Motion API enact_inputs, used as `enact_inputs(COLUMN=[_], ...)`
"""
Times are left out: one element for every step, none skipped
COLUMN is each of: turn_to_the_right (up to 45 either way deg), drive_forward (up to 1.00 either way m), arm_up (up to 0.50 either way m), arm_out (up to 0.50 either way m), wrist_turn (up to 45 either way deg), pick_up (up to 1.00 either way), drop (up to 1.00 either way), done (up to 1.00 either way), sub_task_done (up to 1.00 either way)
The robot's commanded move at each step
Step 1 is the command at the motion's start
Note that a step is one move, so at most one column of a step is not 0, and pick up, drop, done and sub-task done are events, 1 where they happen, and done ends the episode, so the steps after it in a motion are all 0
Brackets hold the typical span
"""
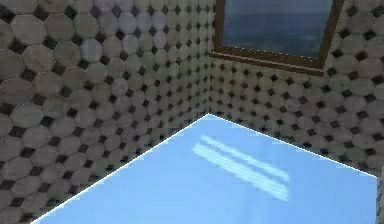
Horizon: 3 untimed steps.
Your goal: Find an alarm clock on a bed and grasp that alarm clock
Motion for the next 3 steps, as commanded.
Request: enact_inputs(turn_to_the_right=[-45.0, -3.0, 0.0], drive_forward=[0.00, 0.00, 0.20], arm_up=[0.00, 0.00, 0.00], arm_out=[0.00, 0.00, 0.00], wrist_turn=[0.0, 0.0, 0.0], pick_up=[0.00, 0.00, 0.00], drop=[0.00, 0.00, 0.00], done=[0.00, 0.00, 0.00], sub_task_done=[0.00, 0.00, 0.00])
